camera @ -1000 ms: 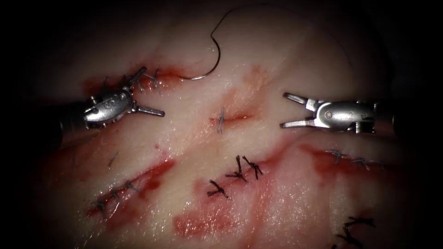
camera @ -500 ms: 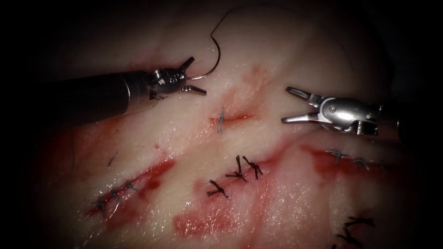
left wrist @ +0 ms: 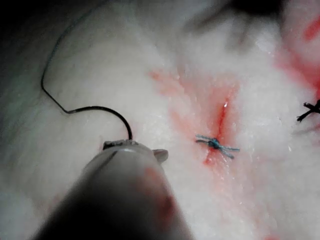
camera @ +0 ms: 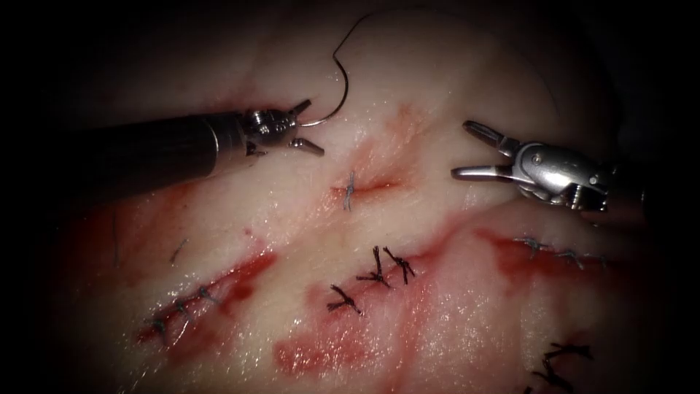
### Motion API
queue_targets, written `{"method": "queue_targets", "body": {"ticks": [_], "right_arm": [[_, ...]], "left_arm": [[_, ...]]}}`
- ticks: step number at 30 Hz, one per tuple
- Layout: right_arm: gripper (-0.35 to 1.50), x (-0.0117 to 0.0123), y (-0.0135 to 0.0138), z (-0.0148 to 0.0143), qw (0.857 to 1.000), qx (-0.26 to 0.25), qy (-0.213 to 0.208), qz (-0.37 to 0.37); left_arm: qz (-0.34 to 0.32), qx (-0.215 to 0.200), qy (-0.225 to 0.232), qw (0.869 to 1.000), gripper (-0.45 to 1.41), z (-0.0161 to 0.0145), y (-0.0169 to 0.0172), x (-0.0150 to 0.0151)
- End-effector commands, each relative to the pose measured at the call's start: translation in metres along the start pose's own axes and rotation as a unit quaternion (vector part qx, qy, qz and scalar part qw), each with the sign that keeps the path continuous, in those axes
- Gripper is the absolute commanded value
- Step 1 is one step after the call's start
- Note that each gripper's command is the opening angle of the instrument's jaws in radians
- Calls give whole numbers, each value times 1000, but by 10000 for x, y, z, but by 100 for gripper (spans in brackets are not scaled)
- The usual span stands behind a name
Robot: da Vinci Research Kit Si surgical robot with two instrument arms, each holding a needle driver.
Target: Wound Closure
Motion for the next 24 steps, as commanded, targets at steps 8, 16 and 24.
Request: {"method": "queue_targets", "body": {"ticks": [8,16,24], "right_arm": [[115,1,-5,8,999,10,28,20],[126,10,-4,14,993,10,41,106],[138,23,-7,30,953,14,33,300]], "left_arm": [[-17,-39,28,999,-45,9,-10,-3],[-19,29,34,999,-45,-11,-7,1],[57,112,65,990,-45,-29,32,27]]}}
